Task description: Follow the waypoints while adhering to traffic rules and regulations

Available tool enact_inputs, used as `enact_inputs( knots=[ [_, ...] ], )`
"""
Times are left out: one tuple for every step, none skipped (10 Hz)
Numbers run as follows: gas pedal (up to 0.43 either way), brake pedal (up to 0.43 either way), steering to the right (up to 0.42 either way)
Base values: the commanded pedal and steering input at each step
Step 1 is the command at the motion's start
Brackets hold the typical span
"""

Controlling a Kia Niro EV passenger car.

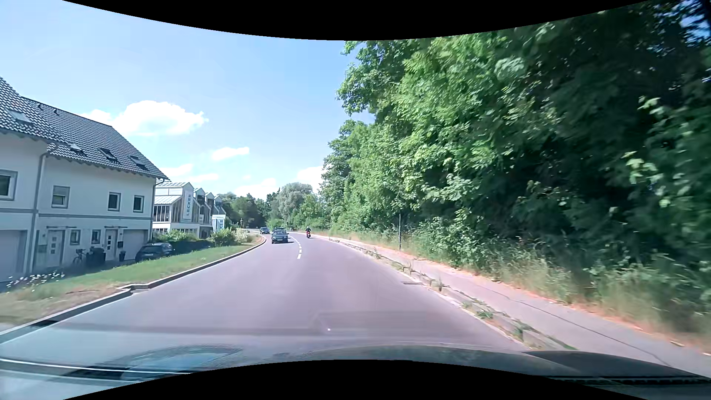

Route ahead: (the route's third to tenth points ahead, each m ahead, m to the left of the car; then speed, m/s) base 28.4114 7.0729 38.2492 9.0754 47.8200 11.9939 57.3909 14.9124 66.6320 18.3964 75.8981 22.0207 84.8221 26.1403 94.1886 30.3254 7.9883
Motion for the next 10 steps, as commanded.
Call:
enact_inputs(
  knots=[
    [0.488,0.006,-0.090],
    [0.500,0.006,-0.086],
    [0.500,0.006,-0.083],
    [0.500,0.006,-0.075],
    [0.512,0.006,-0.065],
    [0.512,0.012,-0.058],
    [0.520,0.006,-0.051],
    [0.539,0.012,-0.045],
    [0.539,0.006,-0.038],
    [0.551,0.006,-0.033]
  ],
)
